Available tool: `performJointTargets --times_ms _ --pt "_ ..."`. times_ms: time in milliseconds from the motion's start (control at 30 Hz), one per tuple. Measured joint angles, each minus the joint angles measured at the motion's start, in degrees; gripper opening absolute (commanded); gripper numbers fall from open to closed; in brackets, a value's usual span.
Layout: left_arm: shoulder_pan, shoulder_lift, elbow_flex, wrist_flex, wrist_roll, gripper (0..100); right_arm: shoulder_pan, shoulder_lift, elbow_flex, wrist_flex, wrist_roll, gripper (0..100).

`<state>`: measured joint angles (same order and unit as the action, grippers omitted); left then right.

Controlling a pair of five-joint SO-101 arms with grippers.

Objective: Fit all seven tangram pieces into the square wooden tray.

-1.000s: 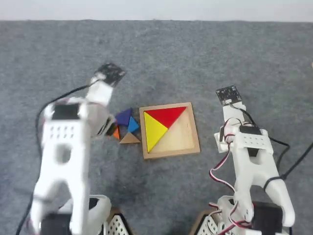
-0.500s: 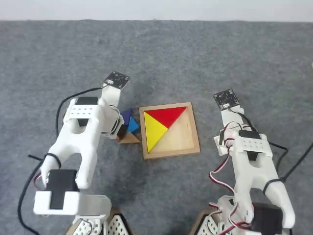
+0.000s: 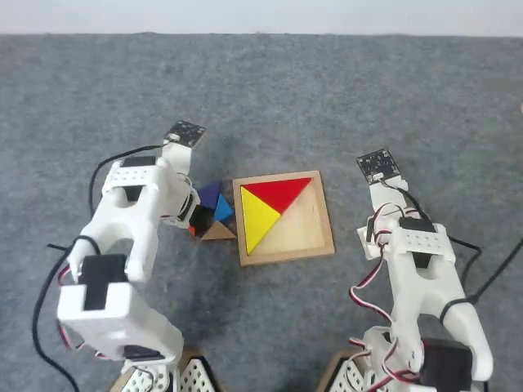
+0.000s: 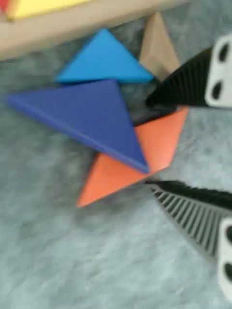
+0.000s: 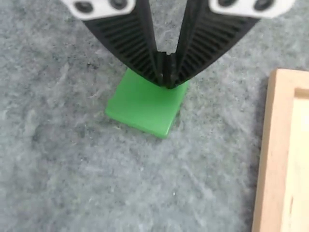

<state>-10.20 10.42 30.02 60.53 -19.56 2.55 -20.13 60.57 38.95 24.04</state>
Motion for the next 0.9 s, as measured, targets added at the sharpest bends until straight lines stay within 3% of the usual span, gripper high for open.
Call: performJointTargets --times_ms 467,667,900 --pt "-15.4 1.3 -5.2 1.6 -9.1 22 0.0 0.0 0.0 0.0 0.0 0.9" --pt "-13.1 -2.3 -6.3 4.8 -10.9 22 0.0 0.0 0.0 0.0 0.2 0.9" --pt "-4.7 -12.6 -3.3 6.0 -11.3 22 0.0 0.0 0.0 0.0 0.2 0.9"
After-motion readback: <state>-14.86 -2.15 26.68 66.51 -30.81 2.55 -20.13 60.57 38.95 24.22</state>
